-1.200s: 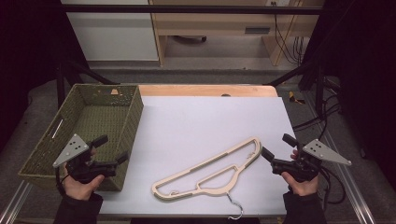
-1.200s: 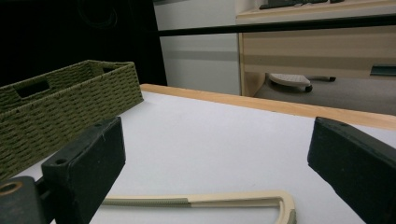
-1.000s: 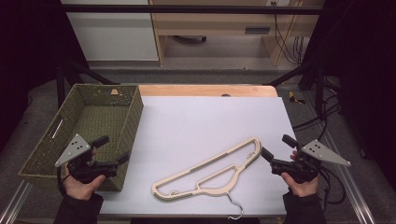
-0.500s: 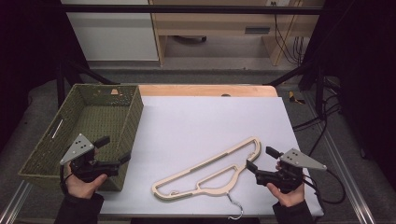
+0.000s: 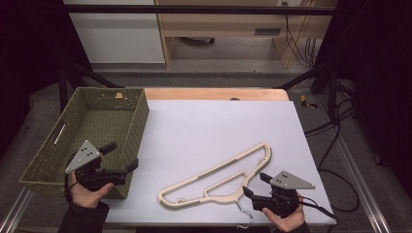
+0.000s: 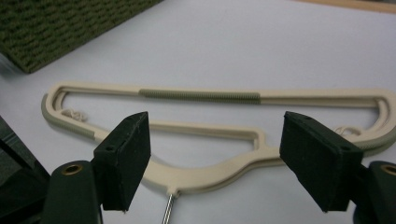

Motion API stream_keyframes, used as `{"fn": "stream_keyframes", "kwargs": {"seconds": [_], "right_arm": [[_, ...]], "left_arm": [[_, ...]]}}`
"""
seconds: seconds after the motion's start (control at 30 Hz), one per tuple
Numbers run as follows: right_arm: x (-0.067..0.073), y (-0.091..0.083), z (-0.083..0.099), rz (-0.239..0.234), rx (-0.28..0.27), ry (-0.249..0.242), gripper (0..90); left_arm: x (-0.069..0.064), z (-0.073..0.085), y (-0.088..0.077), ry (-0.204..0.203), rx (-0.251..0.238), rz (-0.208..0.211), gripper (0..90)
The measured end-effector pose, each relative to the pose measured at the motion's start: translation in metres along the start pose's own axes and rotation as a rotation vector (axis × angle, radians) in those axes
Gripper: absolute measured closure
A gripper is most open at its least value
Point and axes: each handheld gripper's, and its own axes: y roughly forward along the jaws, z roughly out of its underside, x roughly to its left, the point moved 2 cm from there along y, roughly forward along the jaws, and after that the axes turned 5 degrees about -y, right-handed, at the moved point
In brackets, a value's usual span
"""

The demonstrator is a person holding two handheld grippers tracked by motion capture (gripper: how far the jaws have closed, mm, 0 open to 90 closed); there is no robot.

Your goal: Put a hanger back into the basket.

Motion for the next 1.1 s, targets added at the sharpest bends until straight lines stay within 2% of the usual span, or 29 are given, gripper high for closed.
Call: {"fn": "stream_keyframes", "kwargs": {"seconds": [0.13,0.2,0.27,0.47,0.5,0.7,0.87,1.0,1.1], "right_arm": [[0.007,0.005,0.008,-0.012,0.034,0.006,29.2],[0.014,0.011,0.017,-0.034,0.064,0.039,32.8],[0.015,0.013,0.019,-0.034,0.073,0.039,33.7],[0.018,0.021,0.03,-0.021,0.137,0.07,43.7],[0.018,0.022,0.032,-0.026,0.141,0.054,45.4],[0.022,0.027,0.036,-0.026,0.181,0.076,56.5],[0.025,0.03,0.04,-0.048,0.209,0.081,68.6],[0.026,0.032,0.041,-0.048,0.225,0.088,72.0],[0.026,0.033,0.043,-0.052,0.241,0.076,74.8]], "left_arm": [[-0.002,0.0,0.001,0.0,-0.001,0.003,3.6],[-0.003,0.001,0.002,0.005,0.003,0.004,3.6],[-0.004,0.001,0.003,0.007,0.004,0.005,3.6],[-0.008,0.002,0.005,0.013,0.01,0.012,3.7],[-0.008,0.002,0.006,0.013,0.009,0.013,3.7],[-0.011,0.002,0.007,0.008,0.007,0.024,3.9],[-0.016,0.002,0.009,0.008,0.008,0.034,4.1],[-0.021,0.004,0.012,0.014,0.016,0.047,4.3],[-0.025,0.005,0.016,0.009,0.022,0.059,4.3]]}}
